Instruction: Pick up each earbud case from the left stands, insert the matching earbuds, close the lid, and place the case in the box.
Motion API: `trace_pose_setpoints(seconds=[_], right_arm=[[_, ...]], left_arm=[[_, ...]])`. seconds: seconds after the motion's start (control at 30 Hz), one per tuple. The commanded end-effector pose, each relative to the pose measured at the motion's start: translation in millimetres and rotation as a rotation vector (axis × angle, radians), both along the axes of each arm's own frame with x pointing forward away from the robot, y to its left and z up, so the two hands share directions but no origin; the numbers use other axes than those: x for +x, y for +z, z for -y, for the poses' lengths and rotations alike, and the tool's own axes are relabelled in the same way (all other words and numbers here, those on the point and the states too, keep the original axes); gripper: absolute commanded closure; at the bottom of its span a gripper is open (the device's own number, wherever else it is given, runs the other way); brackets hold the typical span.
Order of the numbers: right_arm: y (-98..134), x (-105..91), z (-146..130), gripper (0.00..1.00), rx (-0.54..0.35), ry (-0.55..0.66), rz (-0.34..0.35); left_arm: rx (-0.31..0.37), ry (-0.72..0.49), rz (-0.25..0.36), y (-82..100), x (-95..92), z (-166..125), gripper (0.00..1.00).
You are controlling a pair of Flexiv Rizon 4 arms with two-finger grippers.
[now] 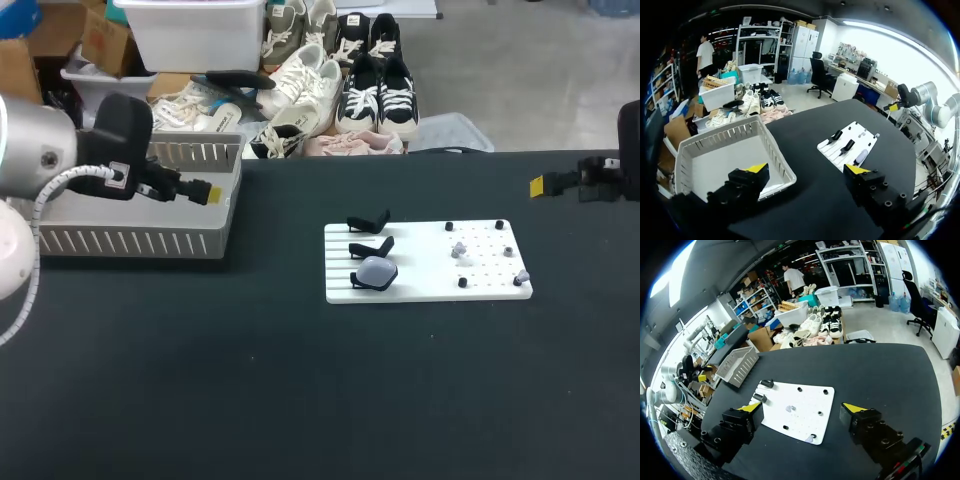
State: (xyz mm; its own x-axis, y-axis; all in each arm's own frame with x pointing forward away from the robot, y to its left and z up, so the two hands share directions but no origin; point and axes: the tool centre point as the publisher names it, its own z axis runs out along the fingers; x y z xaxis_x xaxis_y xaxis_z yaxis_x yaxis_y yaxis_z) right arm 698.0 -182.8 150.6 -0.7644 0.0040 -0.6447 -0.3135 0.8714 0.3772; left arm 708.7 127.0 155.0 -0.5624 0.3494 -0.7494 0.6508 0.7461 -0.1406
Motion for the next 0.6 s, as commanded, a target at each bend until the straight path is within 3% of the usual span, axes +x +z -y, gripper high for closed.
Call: trace_pose_setpoints(seconds=[0.03,0.47,0.6], right_arm=[[-0.9,1.0,1.5,0.00,0.004,0.006,0.000],[-0.9,1.0,1.5,0.00,0.004,0.006,0.000],[-0.9,1.0,1.5,0.00,0.004,0.006,0.000]], left_arm=[[0.059,-0.312,0.198,-5.7,-17.6,-12.6,0.00],[0.057,-0.334,0.208,-3.6,-24.0,-12.6,0.00],[0.044,-0.341,0.179,-3.8,-22.1,-10.6,0.00]])
